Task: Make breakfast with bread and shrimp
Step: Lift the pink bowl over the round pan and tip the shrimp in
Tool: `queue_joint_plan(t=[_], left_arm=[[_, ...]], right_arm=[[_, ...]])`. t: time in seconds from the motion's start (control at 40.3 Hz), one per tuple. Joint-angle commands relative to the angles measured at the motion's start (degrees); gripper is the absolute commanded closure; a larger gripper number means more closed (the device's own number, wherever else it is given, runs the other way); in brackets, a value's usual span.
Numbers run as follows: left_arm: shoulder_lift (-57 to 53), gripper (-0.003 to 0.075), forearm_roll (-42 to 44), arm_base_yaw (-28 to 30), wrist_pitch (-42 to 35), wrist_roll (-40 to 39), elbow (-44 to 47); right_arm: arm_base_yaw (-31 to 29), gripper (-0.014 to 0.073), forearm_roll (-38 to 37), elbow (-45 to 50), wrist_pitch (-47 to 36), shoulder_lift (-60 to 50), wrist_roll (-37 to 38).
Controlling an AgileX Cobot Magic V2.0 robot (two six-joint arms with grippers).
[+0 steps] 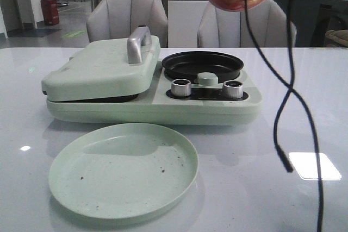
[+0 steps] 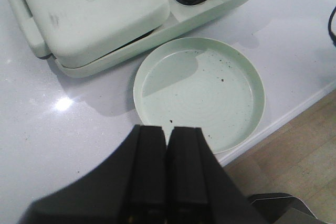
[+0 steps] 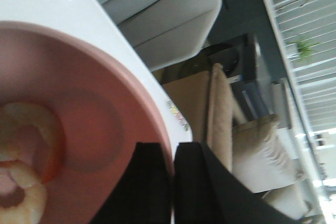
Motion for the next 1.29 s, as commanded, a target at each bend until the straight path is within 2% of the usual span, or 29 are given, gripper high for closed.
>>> queue_joint_plan(t=[0.0,0.099,0.199,0.496,0.943,1.092,1.266], left_arm=[[-0.2,0.0622,-0.7,-0.3,-4.1,-0.6,-1.6],[-0.2,0.0622,-0.7,-0.3,-4.1,-0.6,-1.6],[-0.2,0.0622,-0.7,-0.3,-4.1,-0.6,-1.6],[-0.2,0.0622,-0.7,-0.3,-4.1,-0.6,-1.6],[-0.2,0.0622,-0.7,-0.3,-4.1,-0.6,-1.6],[-0.2,0.0622,-0.7,-0.3,-4.1,-0.6,-1.6],[-0.2,0.0622,-0.7,-0.3,-4.1,-0.6,-1.6]], right_arm=[[1.7,0.0552,-15.9,-2.2,2.3,-0.5,7.4],[3.1,0.0552,-24.4,-2.2,5.3,2.2,11.7],[3.6,0.0552,-29.5,-2.2,6.8,4.5,13.4],[4.0,0.0552,-29.5,-2.3,6.7,9.2,13.9],[5.5,0.0552,-29.5,-2.4,11.4,14.2,13.9],[5.5,0.0552,-29.5,-6.3,13.4,14.2,12.4],[5.8,0.0552,-29.5,-14.2,14.3,14.2,6.9]])
